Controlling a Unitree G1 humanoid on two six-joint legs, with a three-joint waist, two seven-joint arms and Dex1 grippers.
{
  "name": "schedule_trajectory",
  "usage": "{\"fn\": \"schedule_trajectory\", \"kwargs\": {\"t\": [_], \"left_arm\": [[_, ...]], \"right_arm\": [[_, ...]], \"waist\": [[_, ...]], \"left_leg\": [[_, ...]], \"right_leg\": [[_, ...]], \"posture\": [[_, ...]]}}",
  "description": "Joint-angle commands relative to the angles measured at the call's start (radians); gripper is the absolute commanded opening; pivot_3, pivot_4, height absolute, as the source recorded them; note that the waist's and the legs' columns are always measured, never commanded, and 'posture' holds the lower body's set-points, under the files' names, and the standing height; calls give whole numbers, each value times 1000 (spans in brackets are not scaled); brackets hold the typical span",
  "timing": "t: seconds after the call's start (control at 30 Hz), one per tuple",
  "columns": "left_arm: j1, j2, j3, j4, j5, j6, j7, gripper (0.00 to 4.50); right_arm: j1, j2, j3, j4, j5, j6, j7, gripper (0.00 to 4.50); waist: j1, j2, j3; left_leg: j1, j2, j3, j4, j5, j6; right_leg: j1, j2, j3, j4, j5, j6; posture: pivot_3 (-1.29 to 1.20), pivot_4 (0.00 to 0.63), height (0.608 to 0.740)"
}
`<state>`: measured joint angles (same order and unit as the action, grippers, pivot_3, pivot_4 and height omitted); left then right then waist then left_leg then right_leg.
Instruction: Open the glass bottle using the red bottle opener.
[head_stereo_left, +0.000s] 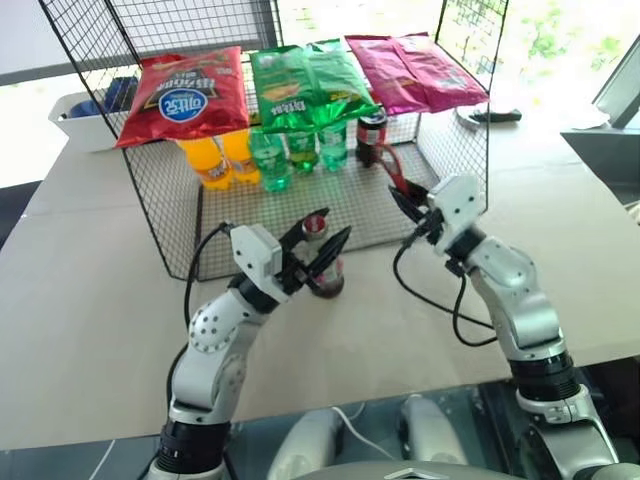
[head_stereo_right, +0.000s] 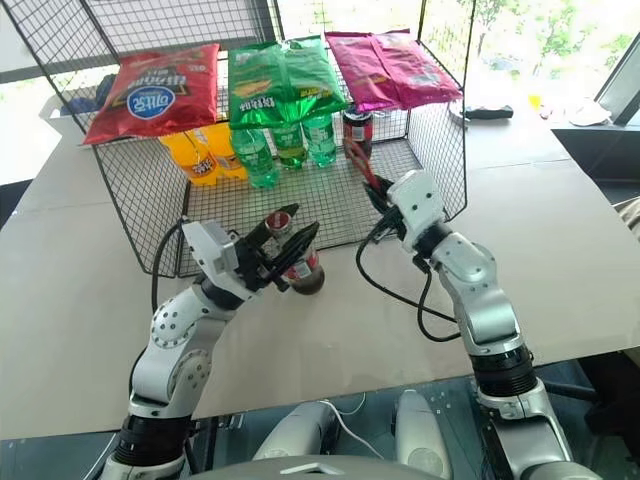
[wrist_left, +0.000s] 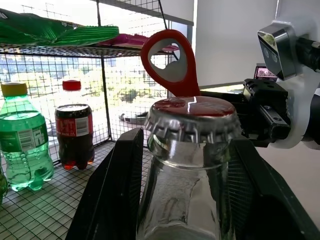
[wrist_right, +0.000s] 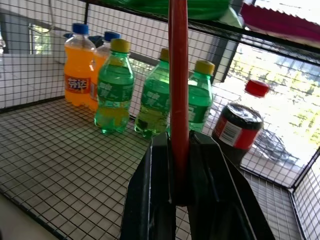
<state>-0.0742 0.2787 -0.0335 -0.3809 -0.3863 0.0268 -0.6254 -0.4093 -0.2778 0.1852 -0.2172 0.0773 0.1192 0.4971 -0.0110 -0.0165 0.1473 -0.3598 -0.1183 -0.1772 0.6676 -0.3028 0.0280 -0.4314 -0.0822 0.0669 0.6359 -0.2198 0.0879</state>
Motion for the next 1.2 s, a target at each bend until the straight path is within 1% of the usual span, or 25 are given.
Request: {"fn": "schedule_trajectory", "kwargs": {"t": [0.03, 0.23, 0.37, 0.47, 0.57, 0.63, 0.73, 0.93, 1.2], "left_arm": [[15, 15, -11, 28, 28, 27, 13, 1614], [1, 23, -15, 43, 23, 38, 12, 1614], [-11, 29, -18, 51, 13, 46, 3, 1614], [-22, 33, -15, 57, 7, 52, -1, 1614], [-29, 38, -13, 60, 0, 60, -7, 1614], [-32, 39, -13, 61, -3, 62, -9, 1614], [-33, 38, -14, 60, -6, 66, -10, 1614], [-38, 35, -14, 62, -11, 73, -9, 1614], [-53, 33, -12, 75, -9, 84, -9, 1614]], "right_arm": [[-22, -37, 78, -12, -90, -165, 52, 0], [-37, -68, 141, 79, -214, -407, 44, 0], [-80, -73, 162, 204, -288, -581, 12, 0], [-121, -77, 169, 310, -339, -713, -24, 0], [-168, -75, 183, 433, -415, -838, -80, 0], [-198, -68, 190, 508, -451, -901, -114, 0], [-231, -48, 199, 607, -476, -967, -157, 0], [-276, -23, 241, 753, -517, -1101, -185, 0], [-323, -29, 269, 869, -510, -1188, -154, 0]], "waist": [[0, 0, 0], [0, 0, -1], [0, 0, -1], [0, 0, 0], [0, 0, 0], [-1, 0, 0], [-1, 0, -1], [-2, 0, -1], [-2, 4, -3]], "left_leg": [[0, 0, 0, 0, 0, 0], [2, 0, 0, 0, 0, 0], [5, 0, 1, 0, 0, 0], [11, 1, 1, -1, 0, 0], [16, 1, 1, -3, 0, 0], [16, 1, 1, -3, 0, 0], [17, 2, 1, -3, 0, 0], [17, 2, 1, -3, 0, 0], [19, 2, 1, -3, 0, 0]], "right_leg": [[0, 0, 0, 0, 0, 0], [1, 0, 0, 0, 0, 0], [3, 0, 0, 1, 0, 0], [9, 1, 0, 0, 0, 0], [15, 1, 0, -1, 0, 0], [16, 2, 0, -1, 0, 0], [16, 2, 0, -1, 0, 0], [16, 2, 1, -1, 0, 0], [17, 2, 1, -1, 0, 0]], "posture": [[0, 150, 740], [0, 150, 740], [0, 150, 740], [0, 150, 740], [0, 150, 740], [0, 150, 740], [0, 150, 740], [0, 150, 740], [0, 150, 740]]}}
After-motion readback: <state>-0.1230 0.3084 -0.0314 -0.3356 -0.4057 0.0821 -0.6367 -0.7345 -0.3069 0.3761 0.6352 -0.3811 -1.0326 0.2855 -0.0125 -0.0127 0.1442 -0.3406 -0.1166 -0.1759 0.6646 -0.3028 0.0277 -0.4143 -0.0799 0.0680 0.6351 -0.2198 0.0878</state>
